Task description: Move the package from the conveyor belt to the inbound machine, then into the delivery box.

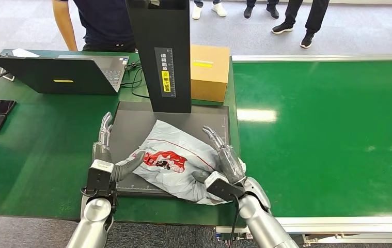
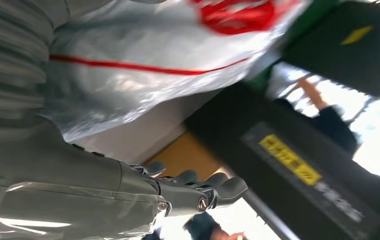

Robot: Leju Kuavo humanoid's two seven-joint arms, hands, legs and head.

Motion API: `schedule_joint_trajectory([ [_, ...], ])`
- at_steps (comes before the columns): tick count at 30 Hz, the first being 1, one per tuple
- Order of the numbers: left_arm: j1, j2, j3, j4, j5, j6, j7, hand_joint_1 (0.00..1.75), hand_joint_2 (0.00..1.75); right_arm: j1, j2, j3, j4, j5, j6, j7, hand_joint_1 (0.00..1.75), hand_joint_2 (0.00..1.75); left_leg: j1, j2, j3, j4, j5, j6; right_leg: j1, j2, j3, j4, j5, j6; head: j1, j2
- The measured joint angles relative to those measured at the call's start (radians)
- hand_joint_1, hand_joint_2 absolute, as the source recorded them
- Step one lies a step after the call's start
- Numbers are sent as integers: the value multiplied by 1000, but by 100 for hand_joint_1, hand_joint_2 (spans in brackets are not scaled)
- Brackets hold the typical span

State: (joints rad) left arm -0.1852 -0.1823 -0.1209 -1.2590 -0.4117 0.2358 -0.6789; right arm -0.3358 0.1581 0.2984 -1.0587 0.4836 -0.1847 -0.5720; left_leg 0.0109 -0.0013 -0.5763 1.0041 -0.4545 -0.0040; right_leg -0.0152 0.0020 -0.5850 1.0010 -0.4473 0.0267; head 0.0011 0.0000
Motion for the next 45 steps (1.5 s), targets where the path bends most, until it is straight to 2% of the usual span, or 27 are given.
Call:
schedule_joint_trajectory([
  [4, 0, 0, 0, 1, 2, -2, 0, 0, 175, 19, -10, 0, -44, -99, 114, -43, 0, 175, 0, 0, 0, 0, 0, 0, 0, 0, 0, 0, 0, 0, 0, 0],
  [9, 4, 0, 0, 1, 2, -2, 0, 0, 175, 50, -20, 0, -101, -138, 159, -60, 0, 175, 0, 0, 0, 0, 0, 0, 0, 0, 0, 0, 0, 0, 0, 0],
  [17, 13, 0, 2, 1, -7, -2, 5, 0, 175, 105, -26, -13, -240, -173, 150, -66, 0, 175, 0, 0, 0, 0, 0, 0, 0, 0, 0, 0, 0, 0, 0, 0],
  [25, 36, 2, 4, -23, -24, 3, 16, 0, 175, 175, -26, -34, -391, -149, 16, -72, 0, 175, 0, 0, 0, 0, 0, 0, 0, 0, 0, 0, 0, 0, 0, 0],
  [30, 40, 8, 2, -37, -63, 2, 29, 0, 175, 219, -26, -57, -440, -154, -27, -72, 0, 175, 0, 0, 0, 0, 0, 0, 0, 0, 0, 0, 0, 0, 0, 0],
  [36, 39, 29, -18, -65, -168, -26, 66, 0, 175, 264, -26, -101, -472, -182, -27, -72, 0, 175, 0, 0, 0, 0, 0, 0, 0, 0, 0, 0, 0, 0, 0, 0],
  [45, -2, 87, -107, -89, -424, -107, 183, 0, 175, 298, -15, -177, -522, -181, 19, -70, 0, 175, 0, 0, 0, 0, 0, 0, 0, 0, 0, 0, 0, 0, 0, 0],
])
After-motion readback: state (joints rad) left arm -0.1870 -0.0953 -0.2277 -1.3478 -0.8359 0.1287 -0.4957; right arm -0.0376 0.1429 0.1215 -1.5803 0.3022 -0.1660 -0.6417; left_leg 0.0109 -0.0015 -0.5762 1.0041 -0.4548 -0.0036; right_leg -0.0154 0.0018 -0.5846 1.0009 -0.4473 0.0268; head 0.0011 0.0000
